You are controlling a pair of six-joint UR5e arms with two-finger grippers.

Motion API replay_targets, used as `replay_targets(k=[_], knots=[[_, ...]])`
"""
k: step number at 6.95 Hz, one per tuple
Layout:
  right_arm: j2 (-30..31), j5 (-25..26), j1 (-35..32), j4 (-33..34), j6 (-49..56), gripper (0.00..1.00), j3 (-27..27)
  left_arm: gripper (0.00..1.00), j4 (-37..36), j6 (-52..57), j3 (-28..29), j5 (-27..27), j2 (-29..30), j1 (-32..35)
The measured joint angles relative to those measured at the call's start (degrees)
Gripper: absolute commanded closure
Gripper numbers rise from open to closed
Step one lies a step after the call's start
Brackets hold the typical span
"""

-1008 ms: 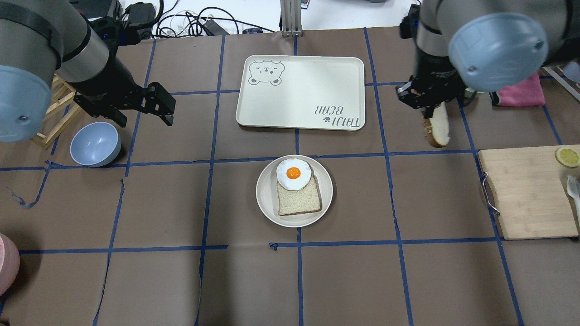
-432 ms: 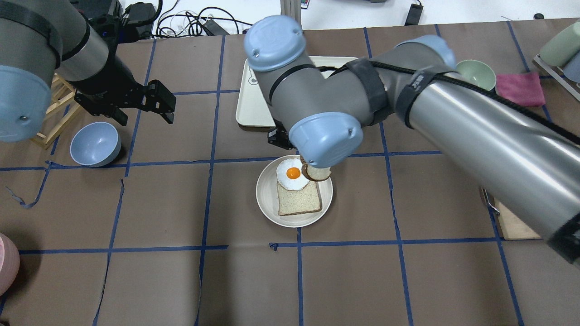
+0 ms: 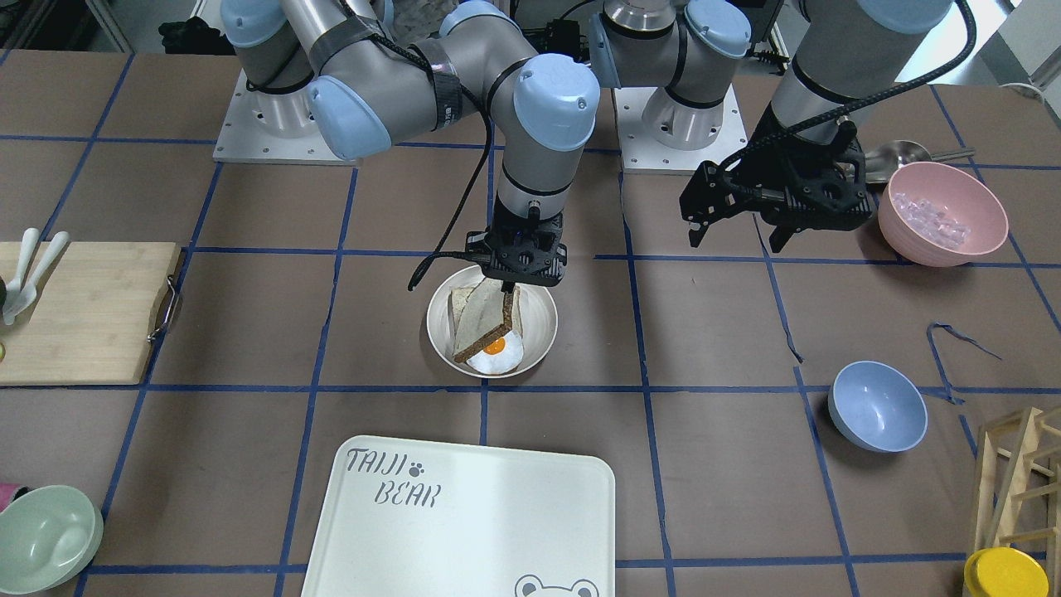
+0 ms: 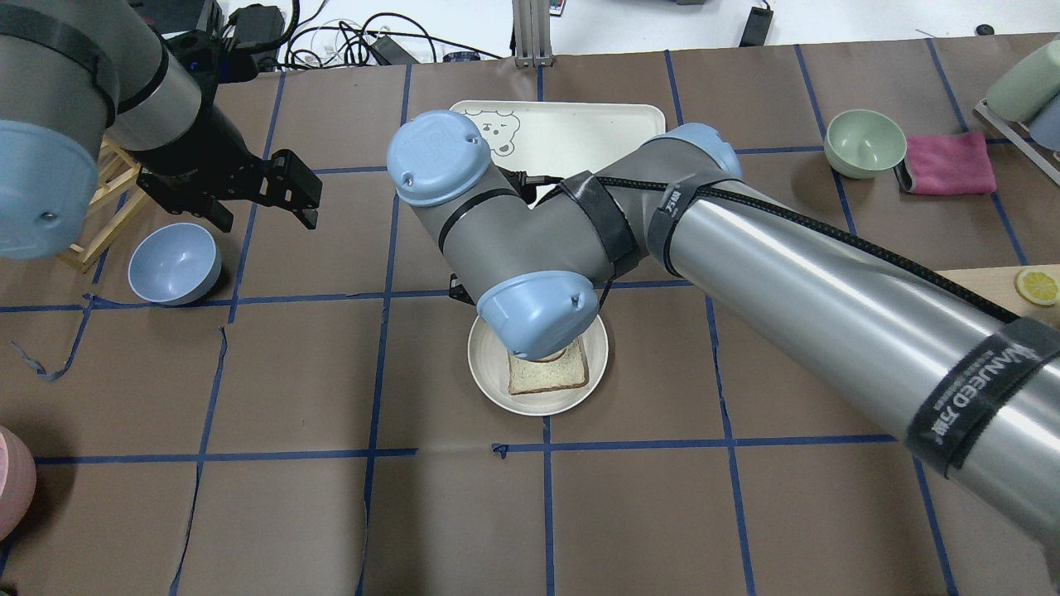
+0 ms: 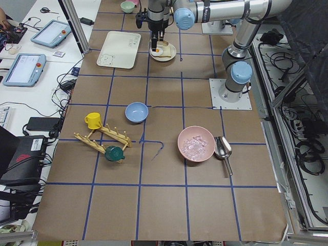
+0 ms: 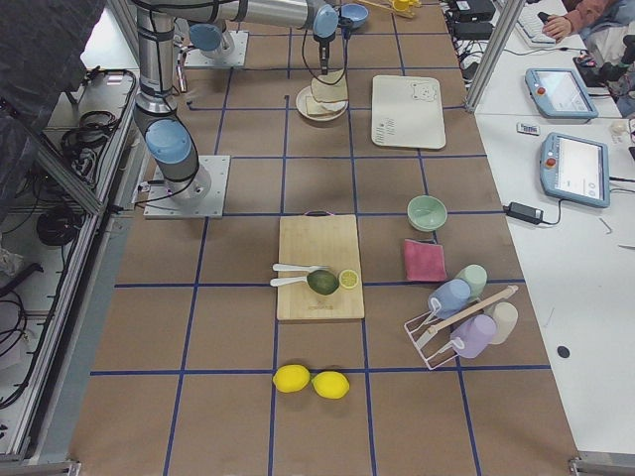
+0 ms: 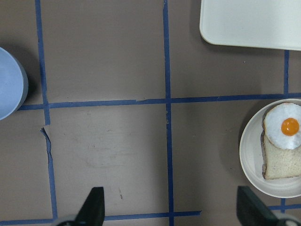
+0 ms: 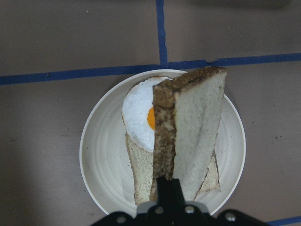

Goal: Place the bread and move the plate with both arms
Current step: 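Lay the bread slice over the egg on the plate with the right gripper, then open the right gripper and raise it away while the left arm starts reaching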

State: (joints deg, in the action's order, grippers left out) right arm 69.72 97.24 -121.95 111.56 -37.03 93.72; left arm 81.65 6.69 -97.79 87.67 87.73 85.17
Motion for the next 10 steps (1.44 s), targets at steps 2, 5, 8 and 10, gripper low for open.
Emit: replay_targets(k=[2,5,8,10], knots=[[-0.1,0.3,-0.1,0.4,-1.2,1.00,1.7,0.00,0.0,-0.1,0.0,0.0,0.1,0.0],[-0.3,-0.4,-0.1,0.8,-1.3,0.30,2.3,0.00,0.0,-0.1,-0.1,0.0,0.1,-0.3],[0.3,-2.6,1.6,2.9,0.9,0.00,1.2,0.00,0.0,-0.2,-0.1,0.0,0.1,-0.4],[3.7,-5.6,8.5,-1.3,9.9,0.00,-1.9,0.00,0.0,0.3,-0.1,-0.1,0.4,-0.5]])
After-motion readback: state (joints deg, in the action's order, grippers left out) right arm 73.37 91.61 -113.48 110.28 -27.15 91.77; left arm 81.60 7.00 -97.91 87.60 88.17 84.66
